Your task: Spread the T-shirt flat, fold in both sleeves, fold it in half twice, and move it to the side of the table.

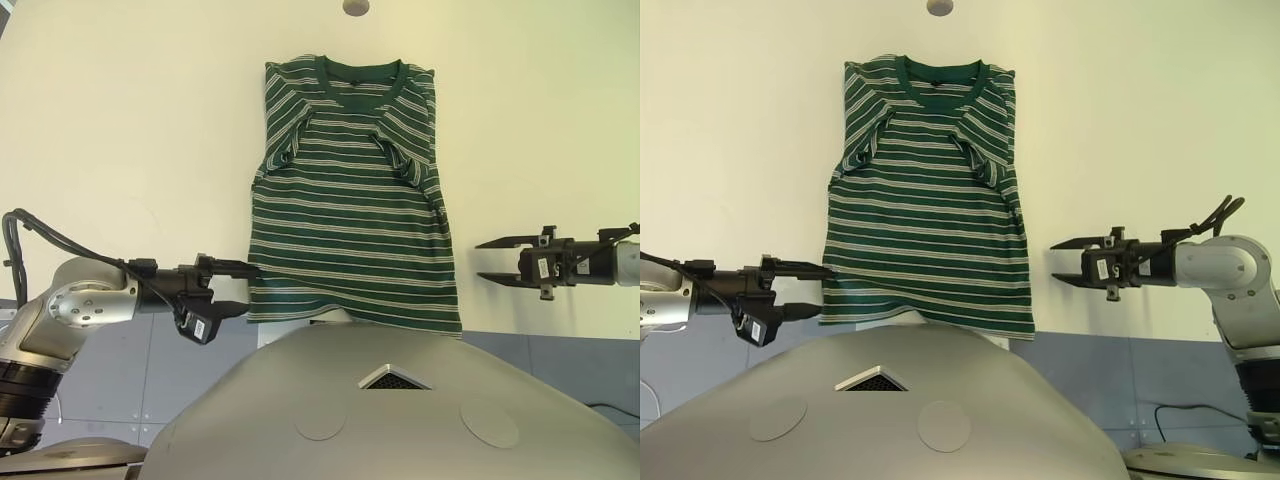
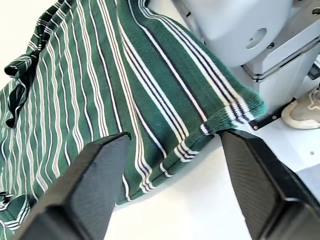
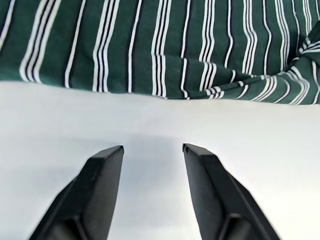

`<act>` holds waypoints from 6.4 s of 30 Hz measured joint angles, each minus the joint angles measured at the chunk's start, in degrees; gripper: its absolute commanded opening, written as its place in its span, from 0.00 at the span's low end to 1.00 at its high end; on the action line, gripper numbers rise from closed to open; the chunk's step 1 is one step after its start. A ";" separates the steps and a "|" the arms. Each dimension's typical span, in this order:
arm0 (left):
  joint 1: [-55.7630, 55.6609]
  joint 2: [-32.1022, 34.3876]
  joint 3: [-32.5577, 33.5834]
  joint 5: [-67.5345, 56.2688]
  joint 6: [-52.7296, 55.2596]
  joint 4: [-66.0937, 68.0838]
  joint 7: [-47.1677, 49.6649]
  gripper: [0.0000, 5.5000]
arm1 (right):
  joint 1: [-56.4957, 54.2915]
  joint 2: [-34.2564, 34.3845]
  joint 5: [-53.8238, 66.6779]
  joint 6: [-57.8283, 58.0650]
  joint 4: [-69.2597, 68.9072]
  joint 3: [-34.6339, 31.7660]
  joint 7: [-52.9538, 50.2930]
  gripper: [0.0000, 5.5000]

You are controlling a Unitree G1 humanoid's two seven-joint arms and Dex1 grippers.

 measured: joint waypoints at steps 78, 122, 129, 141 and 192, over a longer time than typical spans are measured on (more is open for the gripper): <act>-77.69 -35.41 15.92 -24.68 51.08 78.08 14.78 0.51 | -66.07 38.33 9.40 16.87 55.76 -1.45 -39.34 0.45; -28.68 -16.48 -13.41 0.27 23.02 0.46 -0.86 0.70 | -26.24 20.33 -3.07 20.35 -0.54 9.79 -22.66 0.45; -33.62 -19.14 -19.00 11.35 12.43 11.48 8.69 0.46 | -8.42 10.36 -0.44 14.66 -6.20 2.93 -14.46 0.45; -38.70 -20.50 -23.62 11.39 11.82 19.80 10.68 0.03 | -5.43 9.60 -3.59 2.87 -3.70 8.45 -9.43 0.45; -56.73 -40.42 9.71 -27.12 55.90 35.84 21.51 0.42 | -49.00 36.72 11.30 21.89 46.21 12.24 -18.71 0.36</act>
